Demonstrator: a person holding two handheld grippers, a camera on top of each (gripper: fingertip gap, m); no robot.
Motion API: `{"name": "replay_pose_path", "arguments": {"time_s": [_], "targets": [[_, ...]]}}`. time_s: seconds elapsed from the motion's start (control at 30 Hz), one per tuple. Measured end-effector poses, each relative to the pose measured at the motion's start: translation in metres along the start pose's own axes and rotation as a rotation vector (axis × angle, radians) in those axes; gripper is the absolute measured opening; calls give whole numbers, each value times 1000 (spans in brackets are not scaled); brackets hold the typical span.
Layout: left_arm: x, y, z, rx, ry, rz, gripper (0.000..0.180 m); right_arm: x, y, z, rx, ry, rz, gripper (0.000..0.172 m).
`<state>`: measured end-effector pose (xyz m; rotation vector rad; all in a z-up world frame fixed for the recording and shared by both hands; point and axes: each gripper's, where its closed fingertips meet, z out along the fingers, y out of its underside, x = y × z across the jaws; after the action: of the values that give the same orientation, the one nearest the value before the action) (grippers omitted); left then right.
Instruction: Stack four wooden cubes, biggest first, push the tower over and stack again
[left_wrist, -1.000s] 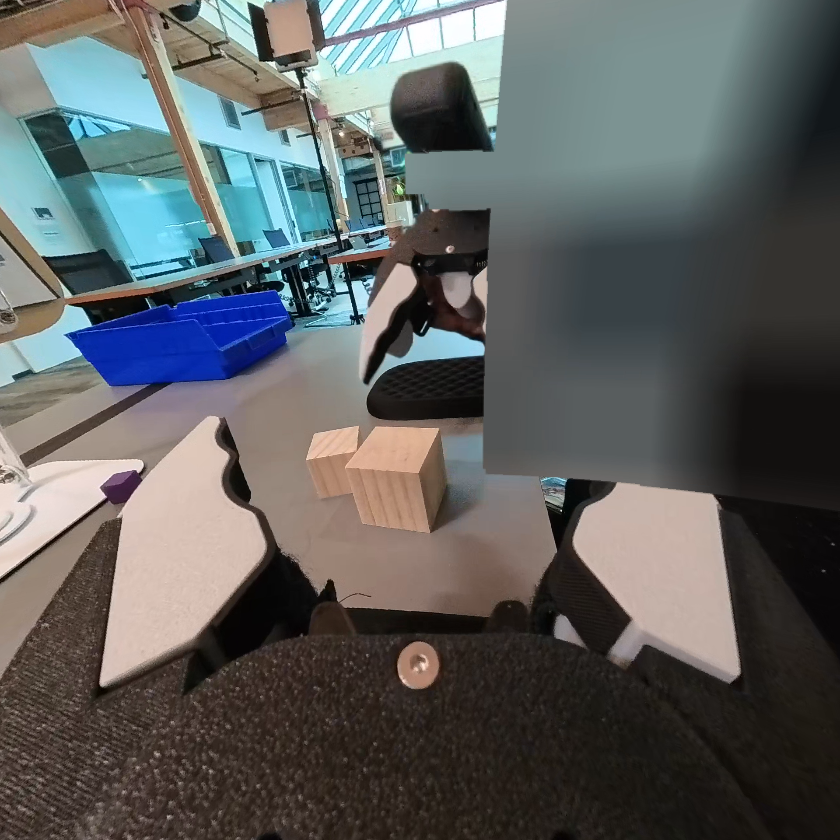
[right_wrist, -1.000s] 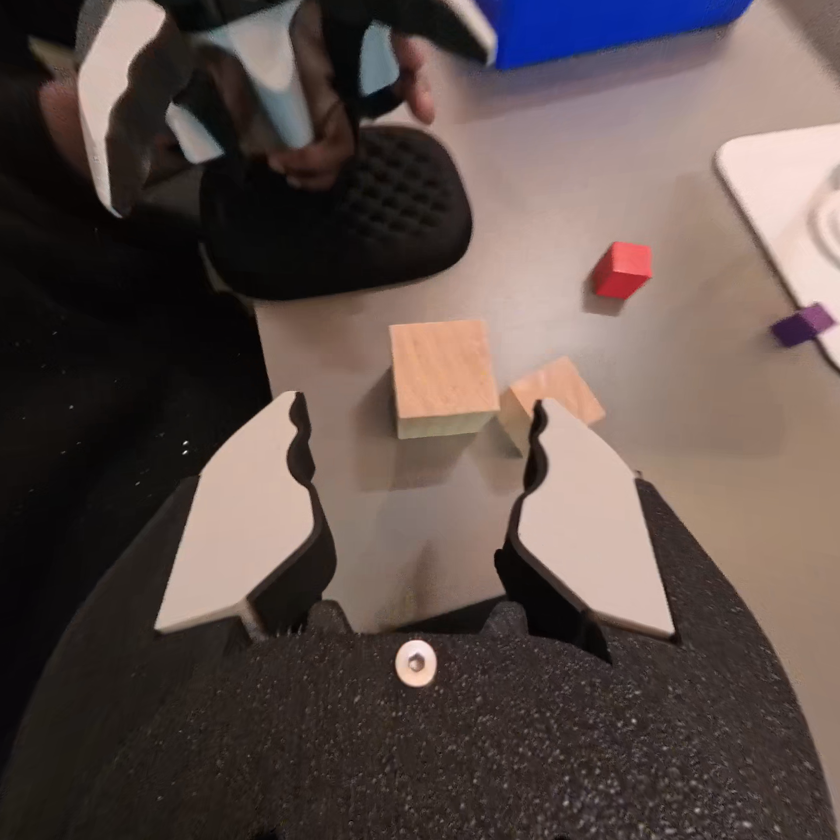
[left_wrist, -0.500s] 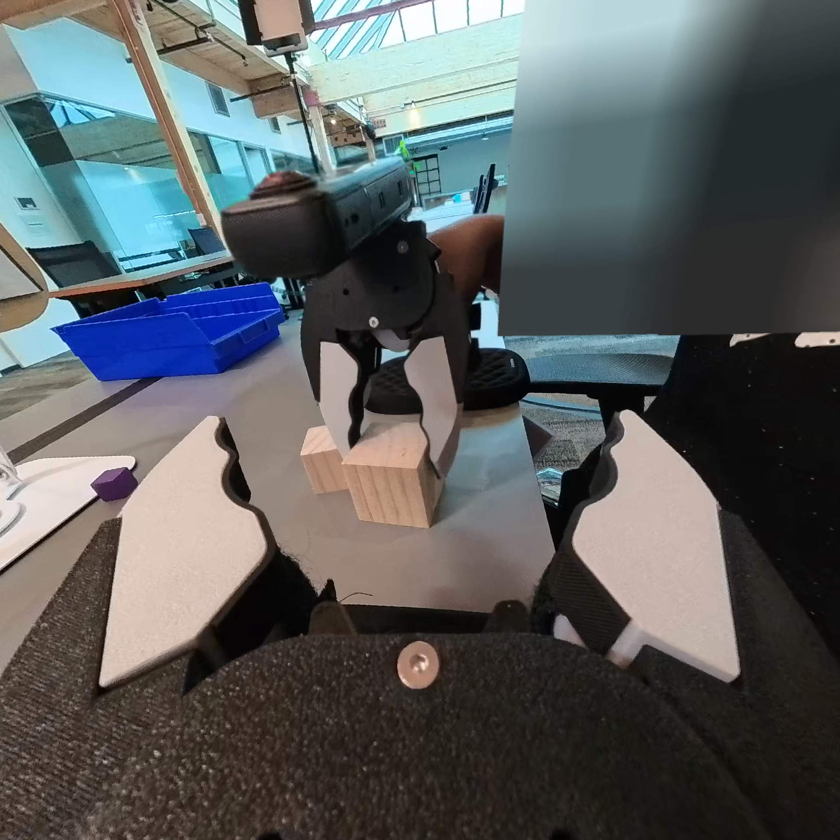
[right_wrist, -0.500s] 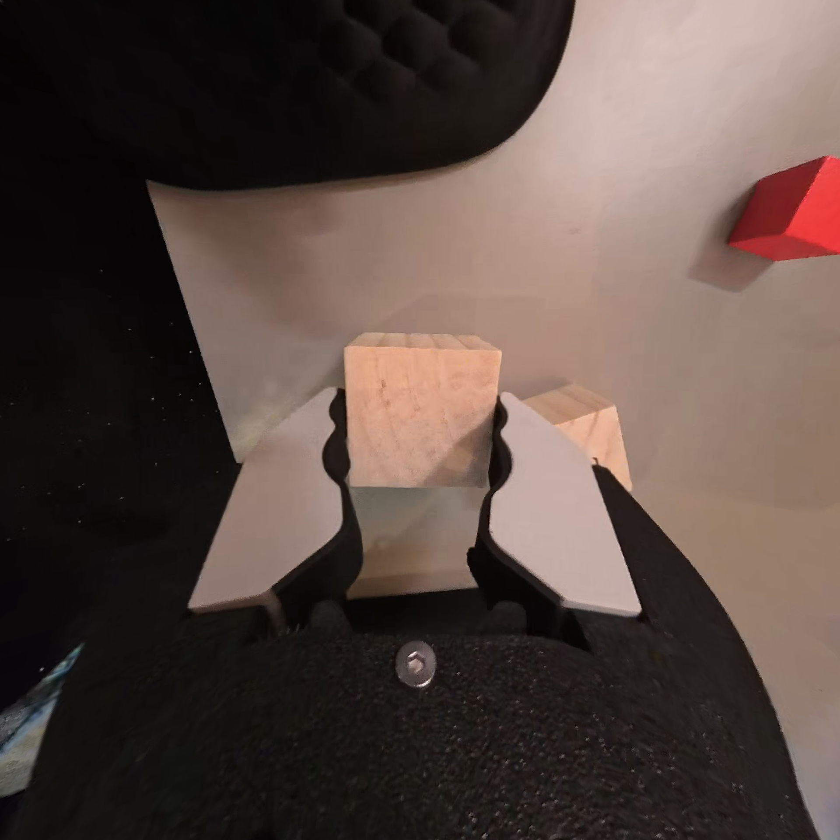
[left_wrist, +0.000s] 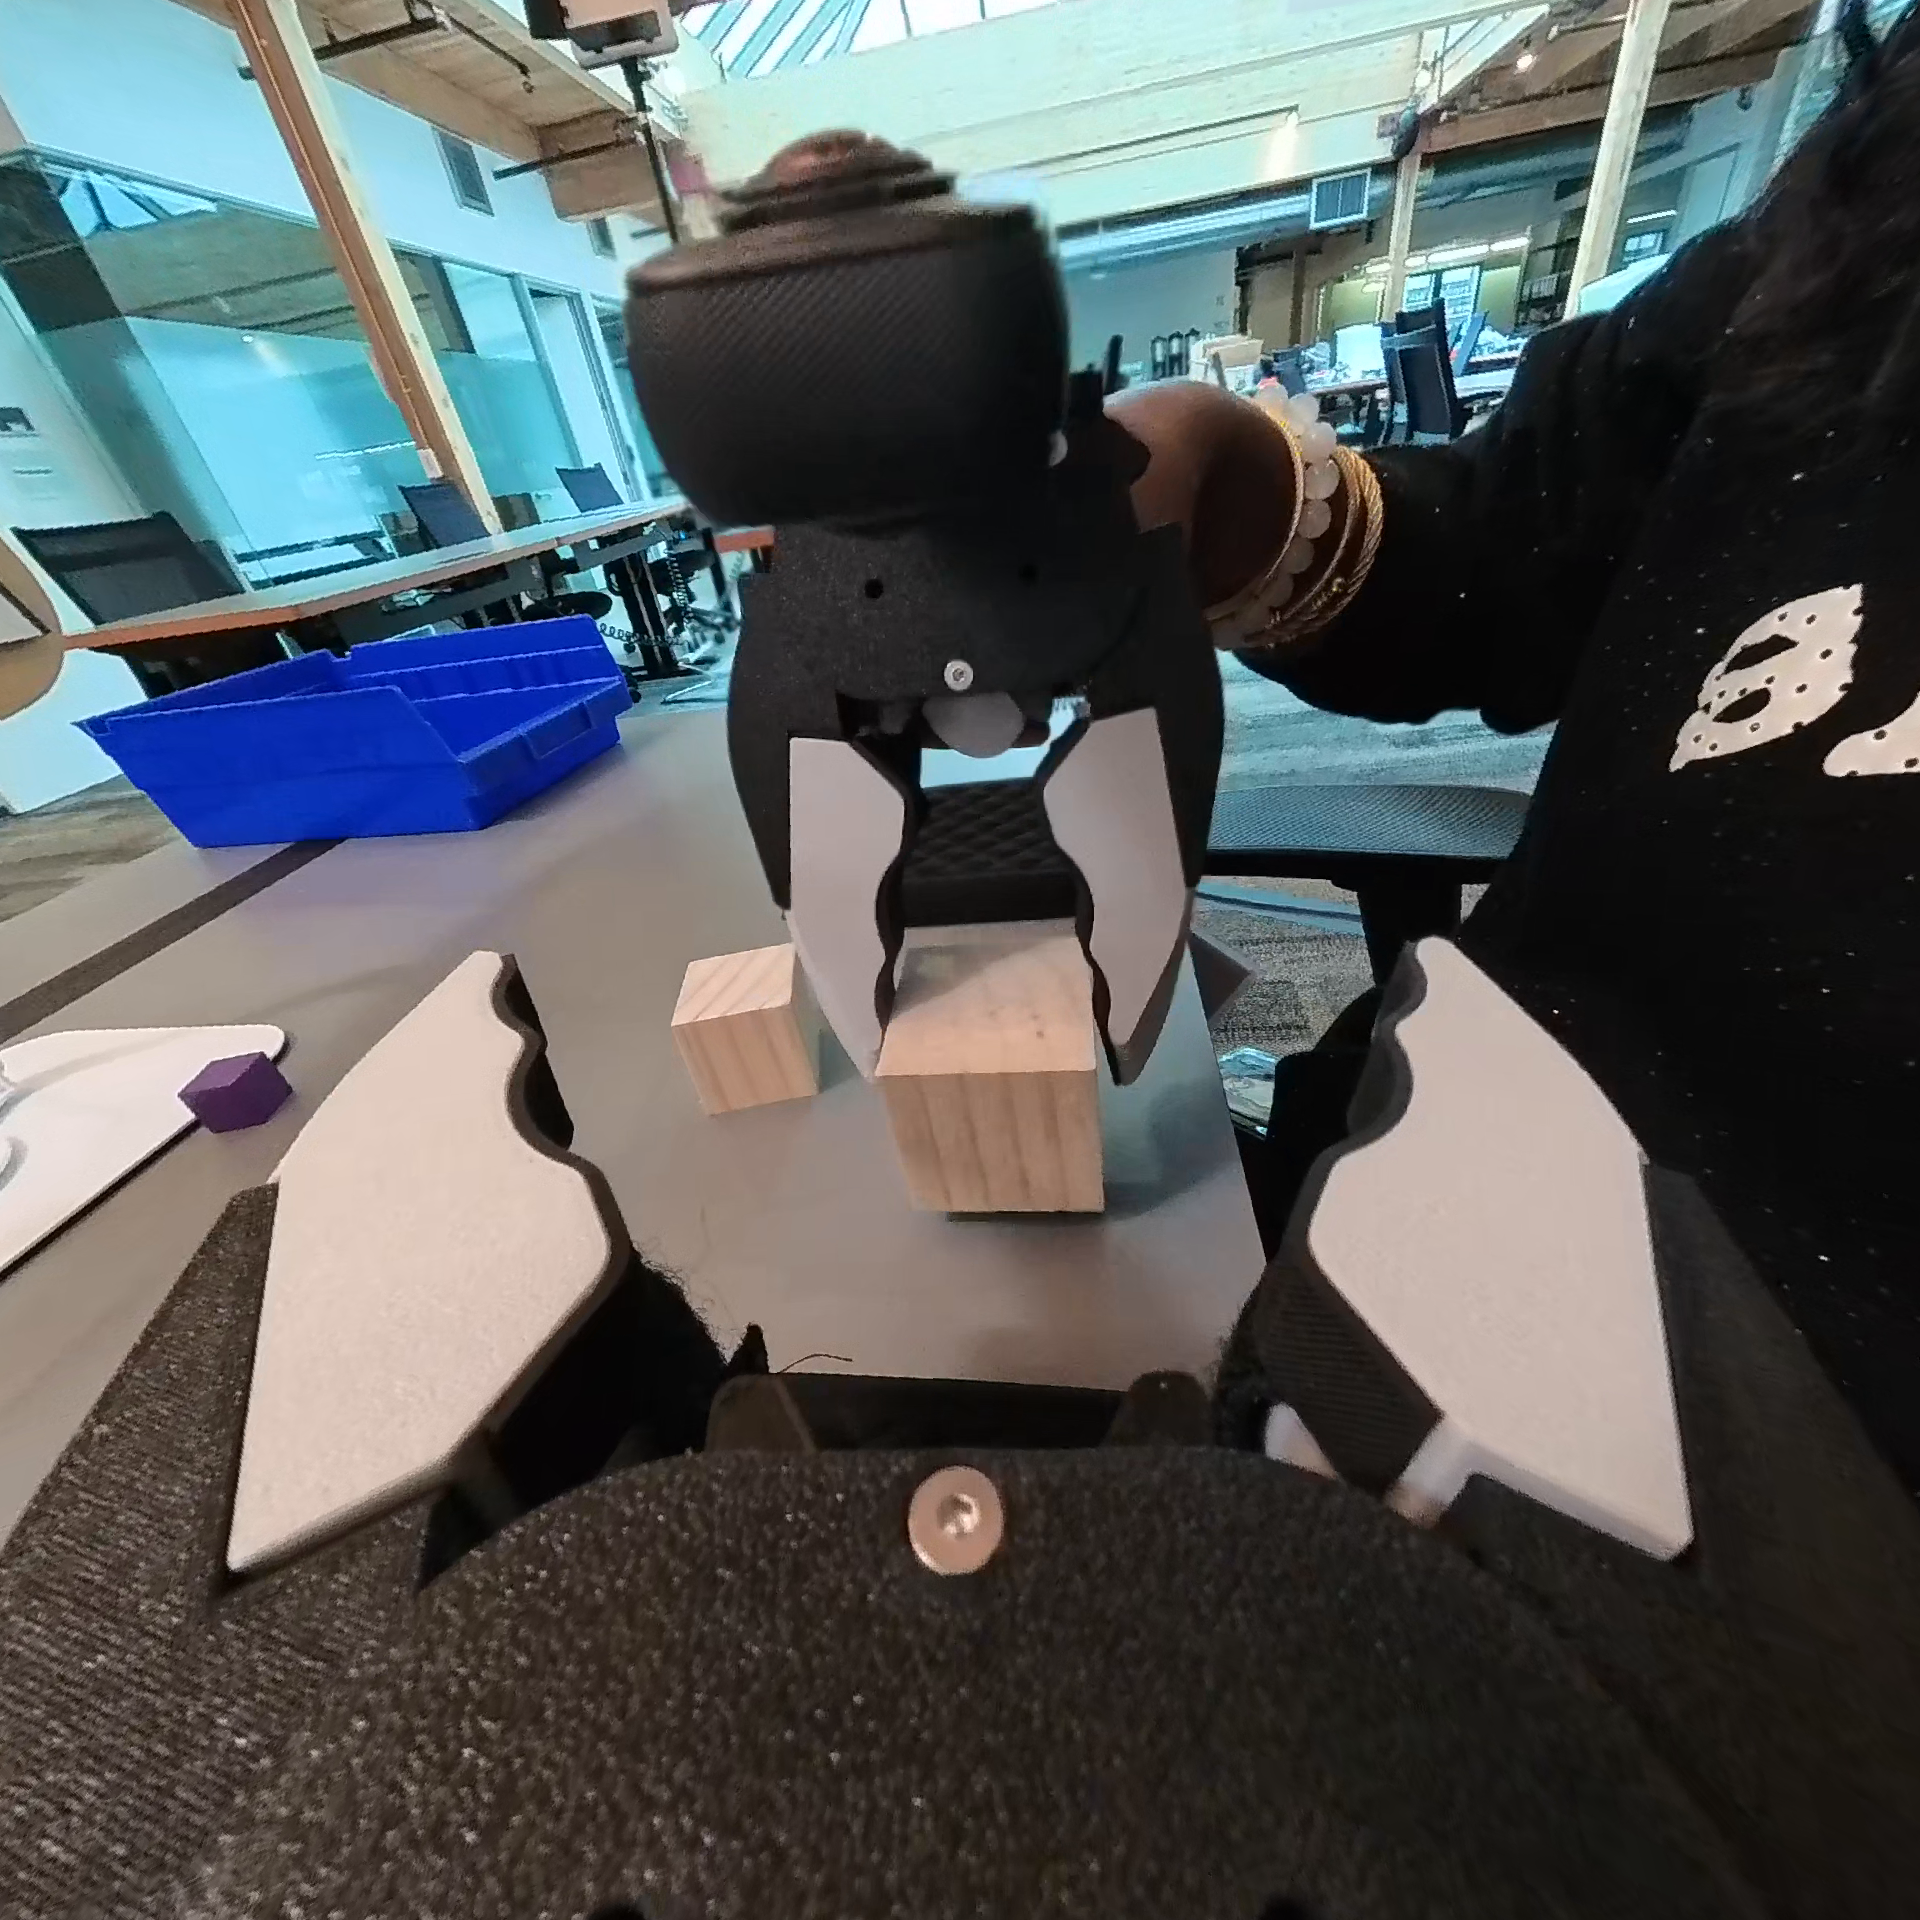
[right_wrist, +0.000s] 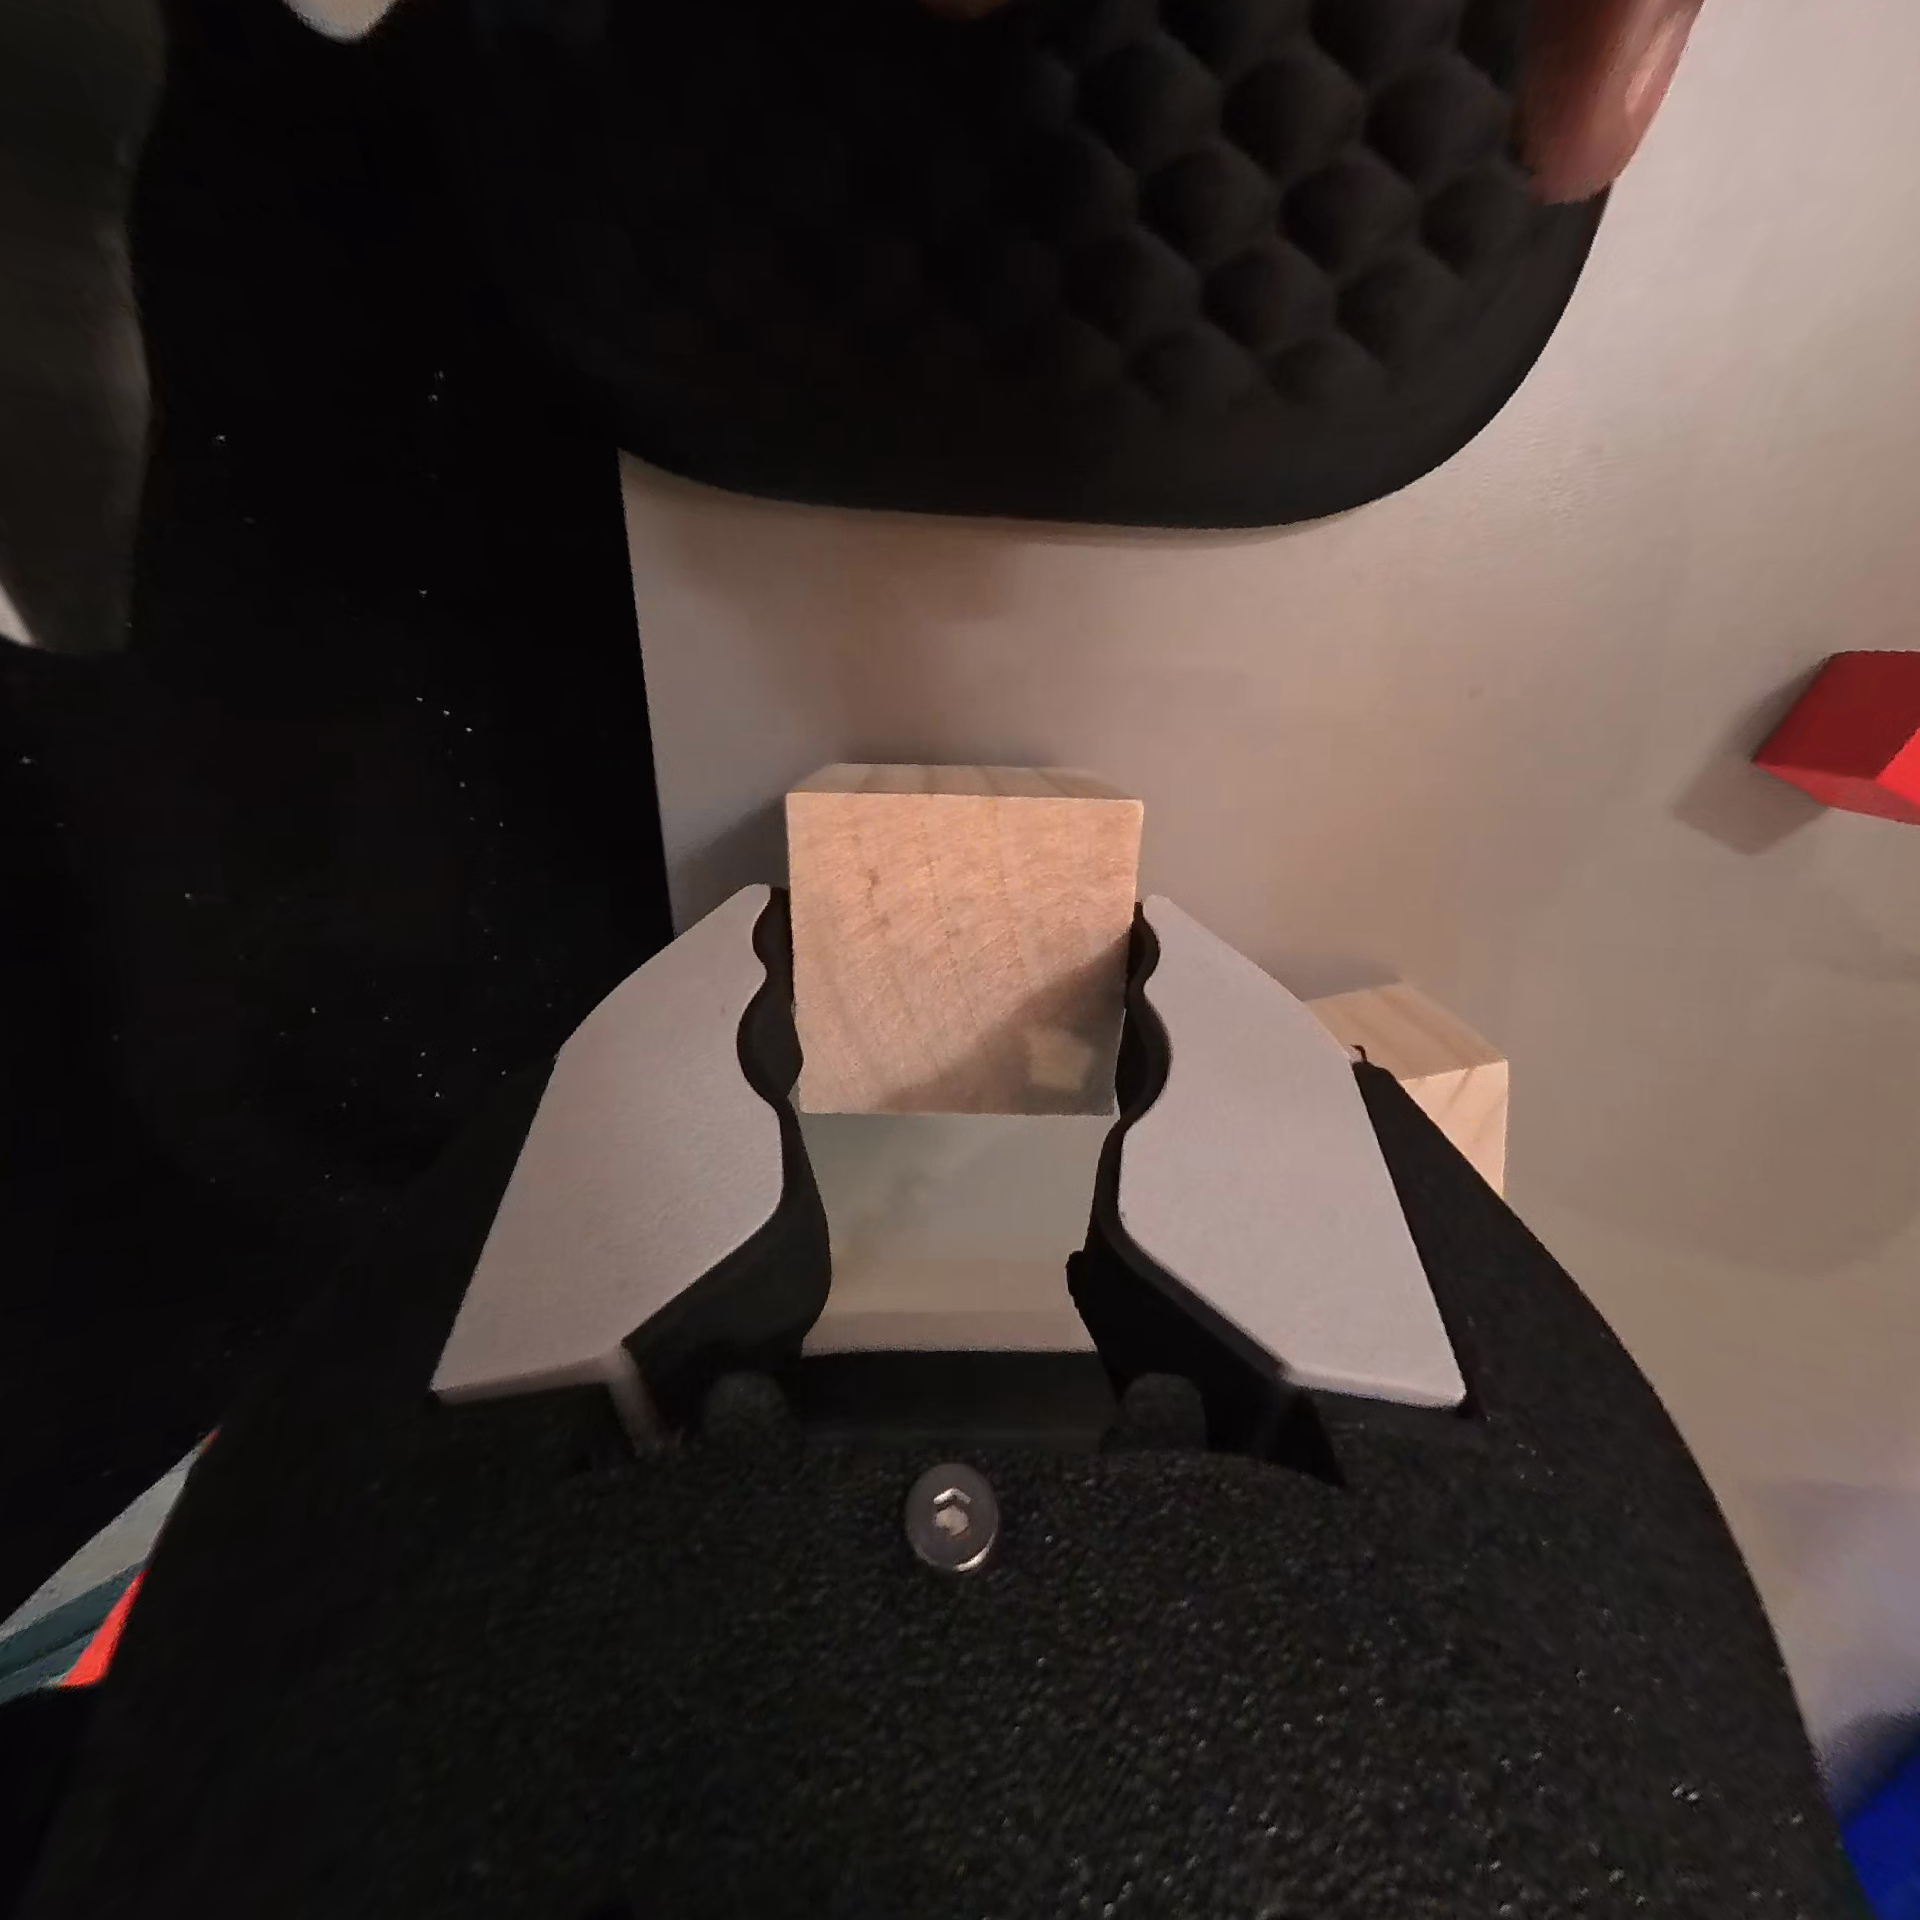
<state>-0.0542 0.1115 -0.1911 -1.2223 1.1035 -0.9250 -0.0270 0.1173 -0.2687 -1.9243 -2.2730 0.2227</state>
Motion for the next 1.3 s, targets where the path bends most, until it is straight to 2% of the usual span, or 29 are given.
{"name": "replay_pose_path", "arguments": {"time_s": [0.3,0.33,0.43,0.53,0.6,0.83,0.97,1.03,1.07,1.1,1.2,1.3], "targets": [[0,0,0,3,2,-2,145,5,3,10,6,-20,20,60],[0,0,-1,4,2,-4,145,4,2,9,18,-27,26,65],[0,-1,-1,6,3,-6,145,8,-4,-13,89,-35,30,74],[0,0,0,5,2,-4,145,32,-2,-48,152,43,-2,69],[0,0,0,2,3,-4,145,54,10,-58,132,97,-62,66],[0,0,0,2,3,-8,144,90,42,-15,3,55,-183,70],[-1,-1,-1,7,3,-14,144,95,53,0,-35,24,-199,64],[-1,-1,-1,9,4,-17,144,95,55,4,-41,22,-209,55],[-1,-1,-1,9,3,-18,144,94,56,6,-49,20,-217,44],[-2,-1,-1,8,2,-18,144,94,57,5,-52,25,-219,43],[-2,0,0,4,-1,-23,144,92,52,-8,-55,42,-167,43],[-3,0,0,1,-8,-24,144,80,37,-40,-41,76,-81,43]]}}
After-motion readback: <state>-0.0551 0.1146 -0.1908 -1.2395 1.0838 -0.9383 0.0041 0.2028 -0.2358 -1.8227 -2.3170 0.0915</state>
